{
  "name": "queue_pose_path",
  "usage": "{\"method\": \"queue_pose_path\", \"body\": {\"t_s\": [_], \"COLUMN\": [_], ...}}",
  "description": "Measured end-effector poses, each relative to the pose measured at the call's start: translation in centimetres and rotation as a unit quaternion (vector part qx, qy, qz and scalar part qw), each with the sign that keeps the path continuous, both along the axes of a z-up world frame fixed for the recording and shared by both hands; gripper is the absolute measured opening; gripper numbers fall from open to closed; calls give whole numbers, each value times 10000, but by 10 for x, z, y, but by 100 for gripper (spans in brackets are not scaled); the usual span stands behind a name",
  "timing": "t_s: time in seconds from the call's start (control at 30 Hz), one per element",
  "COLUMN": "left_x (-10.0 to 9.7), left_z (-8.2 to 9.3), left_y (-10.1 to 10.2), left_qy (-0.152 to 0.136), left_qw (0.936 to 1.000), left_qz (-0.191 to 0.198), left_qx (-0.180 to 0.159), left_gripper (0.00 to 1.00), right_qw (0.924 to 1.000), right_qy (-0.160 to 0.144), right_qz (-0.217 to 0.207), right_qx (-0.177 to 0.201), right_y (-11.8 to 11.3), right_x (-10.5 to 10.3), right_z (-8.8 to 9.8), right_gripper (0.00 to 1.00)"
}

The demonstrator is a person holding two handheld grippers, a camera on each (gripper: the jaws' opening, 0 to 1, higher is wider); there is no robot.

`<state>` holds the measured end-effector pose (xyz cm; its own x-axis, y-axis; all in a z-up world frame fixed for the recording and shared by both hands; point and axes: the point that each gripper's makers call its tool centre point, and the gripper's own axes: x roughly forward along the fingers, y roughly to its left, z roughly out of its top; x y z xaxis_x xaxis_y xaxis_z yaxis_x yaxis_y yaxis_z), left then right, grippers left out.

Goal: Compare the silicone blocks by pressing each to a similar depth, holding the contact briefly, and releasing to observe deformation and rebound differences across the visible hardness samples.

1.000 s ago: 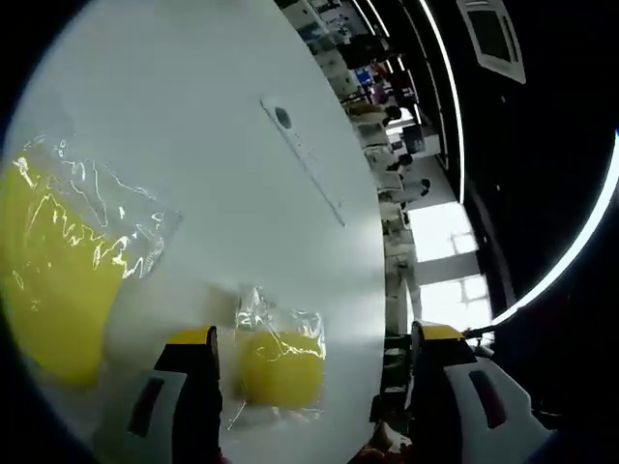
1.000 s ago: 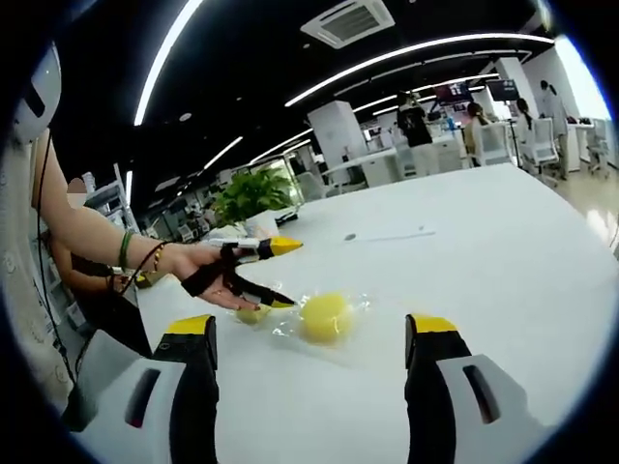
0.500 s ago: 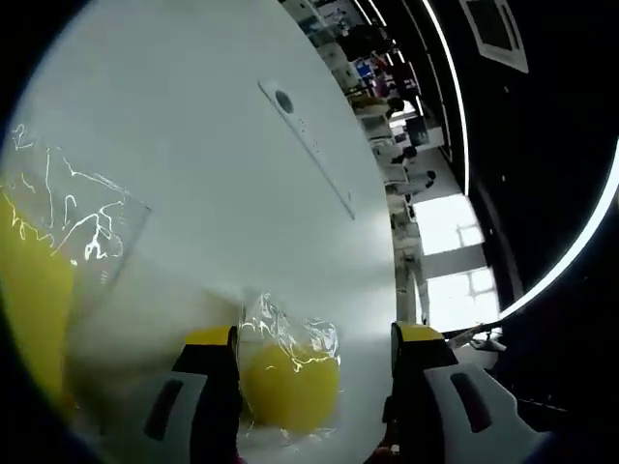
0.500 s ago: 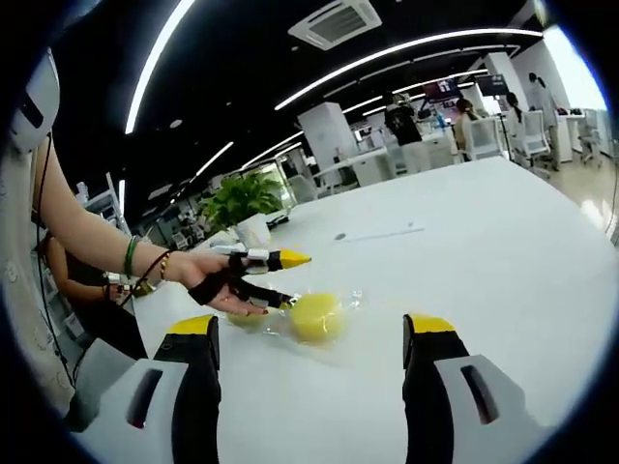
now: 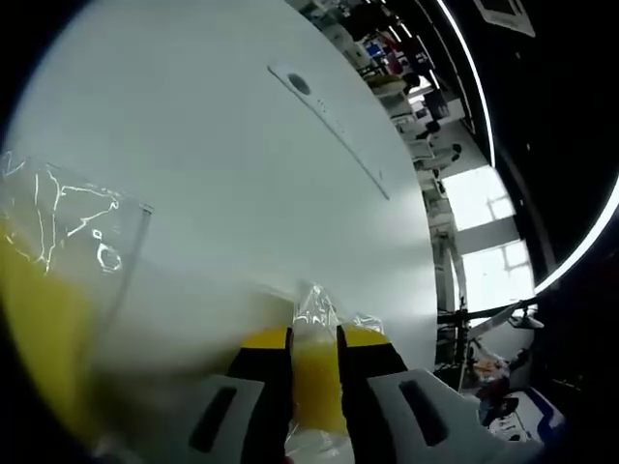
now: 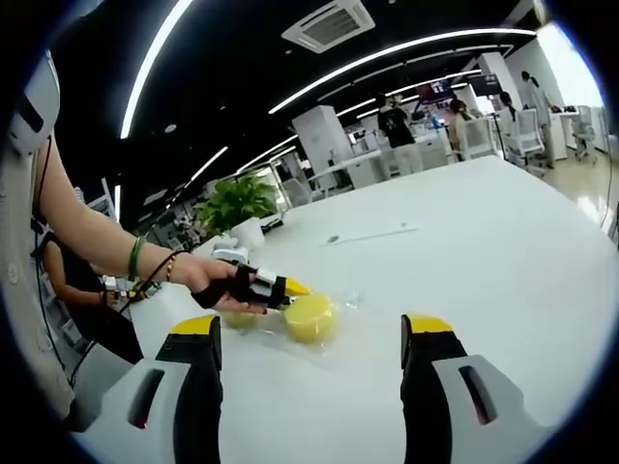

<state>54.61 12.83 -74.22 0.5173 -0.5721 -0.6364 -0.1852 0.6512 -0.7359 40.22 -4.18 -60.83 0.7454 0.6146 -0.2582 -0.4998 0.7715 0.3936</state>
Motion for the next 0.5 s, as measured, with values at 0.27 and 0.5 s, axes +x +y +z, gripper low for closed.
{"method": "queue_pose_path", "body": {"t_s": [0.27, 0.5], "left_x": [3, 0], "left_z": [7, 14], "left_y": [-7, -11], "left_qy": [-298, -448], "left_qw": [9994, 9986], "left_qz": [-142, -268], "left_qx": [33, 127], "left_gripper": [0, 0], "right_qw": [10000, 10000], "right_qy": [29, -12], "right_qz": [33, 41], "right_qx": [-39, -52], "right_y": [-1, -2], "right_x": [-1, 0], "right_z": [-2, 2], "right_gripper": [69, 69]}}
